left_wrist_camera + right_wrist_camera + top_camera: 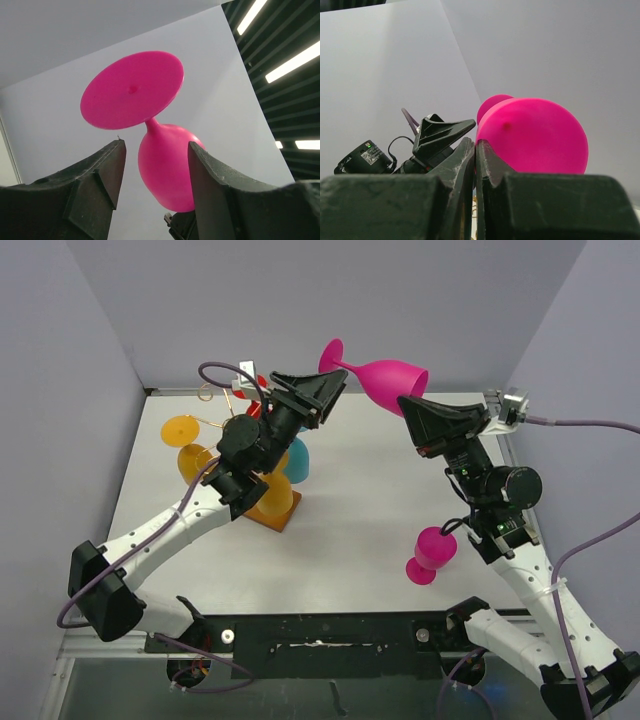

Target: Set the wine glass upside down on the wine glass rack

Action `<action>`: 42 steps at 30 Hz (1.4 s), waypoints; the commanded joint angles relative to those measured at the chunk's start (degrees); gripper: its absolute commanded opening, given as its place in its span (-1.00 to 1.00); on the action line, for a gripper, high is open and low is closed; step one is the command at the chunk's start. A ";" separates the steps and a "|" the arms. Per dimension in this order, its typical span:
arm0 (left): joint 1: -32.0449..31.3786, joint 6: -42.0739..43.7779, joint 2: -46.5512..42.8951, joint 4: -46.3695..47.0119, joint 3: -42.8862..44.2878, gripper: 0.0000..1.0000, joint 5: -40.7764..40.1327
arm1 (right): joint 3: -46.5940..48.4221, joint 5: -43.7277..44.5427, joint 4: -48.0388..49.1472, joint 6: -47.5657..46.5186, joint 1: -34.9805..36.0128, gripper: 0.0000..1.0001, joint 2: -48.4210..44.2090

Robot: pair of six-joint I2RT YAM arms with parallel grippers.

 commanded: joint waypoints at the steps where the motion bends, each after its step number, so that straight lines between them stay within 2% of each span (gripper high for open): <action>1: -0.29 -0.02 0.01 1.73 4.21 -0.03 -3.70 | -0.51 -3.10 3.41 -0.13 0.79 -1.00 -0.42; 9: -0.29 -0.25 0.82 -1.70 6.18 -0.21 -5.52 | -1.08 -5.80 2.48 -0.29 2.02 -1.00 -1.00; 17: -0.29 -0.01 1.18 -4.52 7.70 -0.25 -5.13 | -1.00 -5.93 2.73 -0.63 2.84 -1.00 -0.93; 34: -0.24 2.72 2.34 -9.13 11.67 -0.25 -3.42 | -0.36 -1.80 4.02 -1.83 3.85 -1.00 -1.11; 42: -0.28 3.69 2.78 -10.40 12.67 -0.06 -3.41 | -0.34 -2.27 4.96 -1.92 4.21 -1.00 -0.72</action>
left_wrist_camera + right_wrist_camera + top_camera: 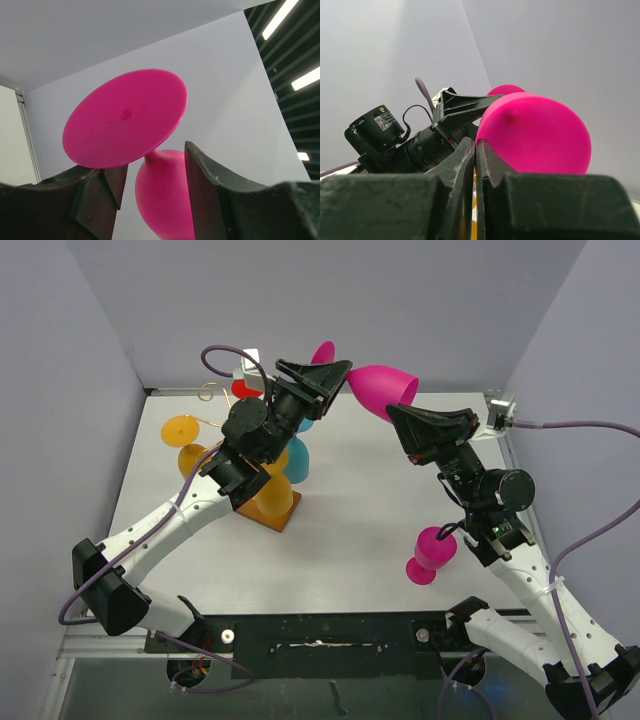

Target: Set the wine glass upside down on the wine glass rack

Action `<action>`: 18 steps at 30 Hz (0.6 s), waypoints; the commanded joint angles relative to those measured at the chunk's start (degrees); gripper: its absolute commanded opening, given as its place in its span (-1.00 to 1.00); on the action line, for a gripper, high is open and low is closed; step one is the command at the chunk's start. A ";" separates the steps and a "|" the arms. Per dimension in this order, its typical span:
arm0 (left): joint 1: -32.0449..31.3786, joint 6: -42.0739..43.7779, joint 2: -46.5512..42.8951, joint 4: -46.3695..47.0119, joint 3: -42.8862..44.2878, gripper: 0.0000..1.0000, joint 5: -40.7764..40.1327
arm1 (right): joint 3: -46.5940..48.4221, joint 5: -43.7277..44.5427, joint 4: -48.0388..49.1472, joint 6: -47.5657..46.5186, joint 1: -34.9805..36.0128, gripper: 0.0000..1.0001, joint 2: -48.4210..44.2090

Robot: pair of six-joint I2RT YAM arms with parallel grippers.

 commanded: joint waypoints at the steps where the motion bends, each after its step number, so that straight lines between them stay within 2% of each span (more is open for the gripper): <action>1: -0.03 1.81 0.25 1.02 3.55 -0.04 0.14 | 0.75 -1.20 4.67 -0.32 0.64 -1.00 -0.68; 3: 0.06 1.79 0.12 1.24 3.52 -0.06 0.13 | 0.42 -1.15 4.29 -0.37 0.74 -1.00 -0.77; 6: 0.06 1.96 -0.39 2.10 3.11 -0.24 -0.32 | -0.25 -0.54 3.02 -0.49 0.75 -1.00 -1.23; 11: 0.06 2.38 -1.26 3.88 1.92 -0.42 -1.55 | -1.73 -0.30 1.86 -0.17 0.84 -1.00 -2.40; 18: 0.70 3.02 -1.41 5.97 1.37 -0.70 -0.40 | -1.92 -6.09 -0.04 0.83 0.91 -1.00 -2.45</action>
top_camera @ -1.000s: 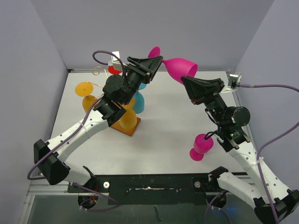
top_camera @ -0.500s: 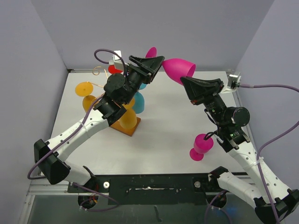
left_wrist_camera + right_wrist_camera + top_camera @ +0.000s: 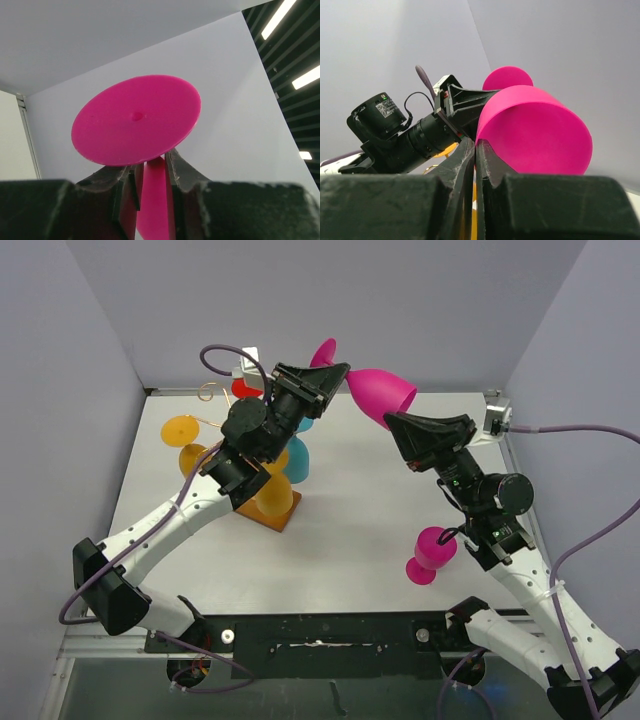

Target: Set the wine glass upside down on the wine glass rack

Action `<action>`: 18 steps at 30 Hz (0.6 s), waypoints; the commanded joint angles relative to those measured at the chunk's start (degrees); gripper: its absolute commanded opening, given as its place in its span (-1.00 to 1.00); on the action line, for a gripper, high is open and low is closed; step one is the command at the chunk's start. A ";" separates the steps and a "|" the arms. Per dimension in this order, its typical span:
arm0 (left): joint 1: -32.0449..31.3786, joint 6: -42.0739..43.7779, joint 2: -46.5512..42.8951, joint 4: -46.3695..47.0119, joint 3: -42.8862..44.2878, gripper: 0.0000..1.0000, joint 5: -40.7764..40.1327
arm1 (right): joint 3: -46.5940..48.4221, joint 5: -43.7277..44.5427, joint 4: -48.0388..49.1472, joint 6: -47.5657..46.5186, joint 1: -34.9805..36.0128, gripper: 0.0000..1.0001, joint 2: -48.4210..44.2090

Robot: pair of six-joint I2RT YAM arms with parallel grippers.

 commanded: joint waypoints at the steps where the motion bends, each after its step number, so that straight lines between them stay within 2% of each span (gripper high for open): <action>1: 0.85 1.79 -1.73 6.54 0.91 -0.75 0.19 | 0.07 -6.02 0.48 1.04 0.56 -1.00 -0.91; 5: 1.26 2.87 -1.97 7.33 0.59 -0.83 1.14 | 0.13 -7.77 -0.74 1.65 0.58 -0.99 -1.11; 8: 1.59 5.23 -2.36 7.36 0.72 -0.85 1.74 | 0.44 -6.43 -2.97 2.48 0.60 -0.85 -1.62; 11: 2.08 9.08 -2.75 7.12 1.06 -0.86 2.70 | 1.75 -3.65 -6.75 3.22 0.60 -0.47 -2.03; 13: 2.35 13.36 -3.27 6.97 1.13 -0.86 3.04 | 2.61 -1.44 -9.87 3.48 0.57 -0.06 -2.47; 15: 2.56 18.67 -4.16 6.53 1.12 -0.86 2.87 | 2.74 0.39 -12.66 3.65 0.60 0.23 -3.53; 18: 2.96 28.32 -5.27 5.92 1.12 -0.88 2.95 | 2.83 3.30 -18.09 3.80 0.61 0.34 -5.07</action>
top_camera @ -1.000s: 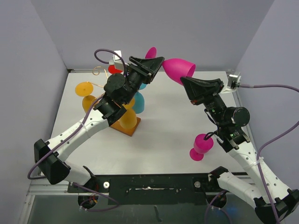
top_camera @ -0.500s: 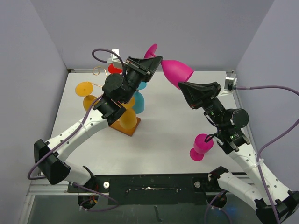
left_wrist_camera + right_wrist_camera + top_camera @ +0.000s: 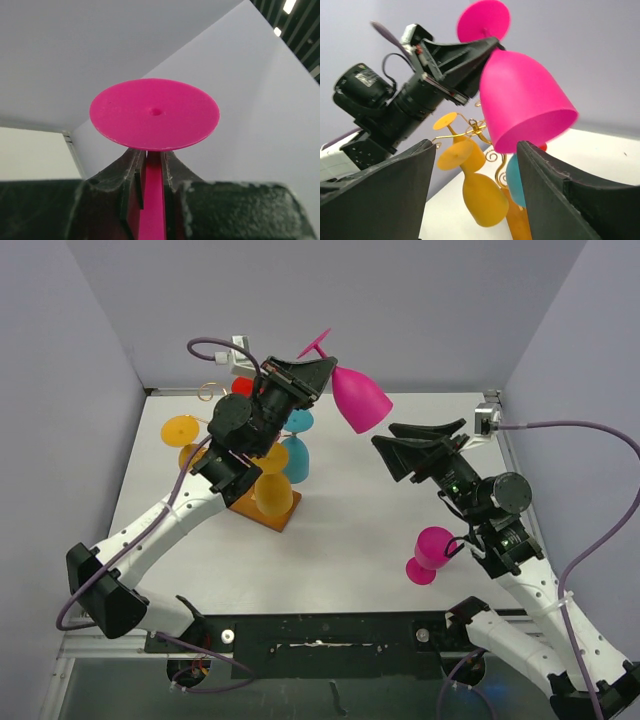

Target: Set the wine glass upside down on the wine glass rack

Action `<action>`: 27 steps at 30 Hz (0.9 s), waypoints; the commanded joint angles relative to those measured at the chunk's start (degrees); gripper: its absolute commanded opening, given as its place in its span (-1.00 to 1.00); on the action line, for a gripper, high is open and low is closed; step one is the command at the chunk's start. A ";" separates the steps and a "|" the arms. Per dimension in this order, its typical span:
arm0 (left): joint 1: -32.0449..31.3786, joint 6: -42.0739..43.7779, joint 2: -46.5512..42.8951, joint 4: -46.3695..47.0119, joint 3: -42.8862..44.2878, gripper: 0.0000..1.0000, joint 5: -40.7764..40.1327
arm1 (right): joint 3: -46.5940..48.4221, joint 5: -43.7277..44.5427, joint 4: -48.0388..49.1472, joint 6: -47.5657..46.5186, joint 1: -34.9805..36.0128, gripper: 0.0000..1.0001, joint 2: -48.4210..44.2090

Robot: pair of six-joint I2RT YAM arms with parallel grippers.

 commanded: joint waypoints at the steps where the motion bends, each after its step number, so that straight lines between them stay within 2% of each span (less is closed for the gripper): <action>1: 0.75 17.39 -5.04 2.72 1.16 -0.88 1.10 | 2.90 5.78 -8.06 0.65 0.22 0.36 -3.42; 6: 1.50 29.20 -6.74 2.56 0.61 -0.88 4.60 | 4.62 7.98 -13.20 1.28 0.26 0.40 -4.55; 13: 1.52 41.77 -7.87 2.16 -0.14 -0.88 11.89 | 9.39 4.05 -13.45 2.75 0.27 0.43 -2.03; 21: 1.35 46.49 -9.90 12.80 -8.89 -0.88 20.16 | 14.01 -1.77 -11.58 7.14 0.27 0.44 1.84; 27: 1.19 49.73 -8.89 14.27 -10.81 -0.90 27.24 | 15.49 -4.18 -10.85 10.27 0.21 0.45 3.19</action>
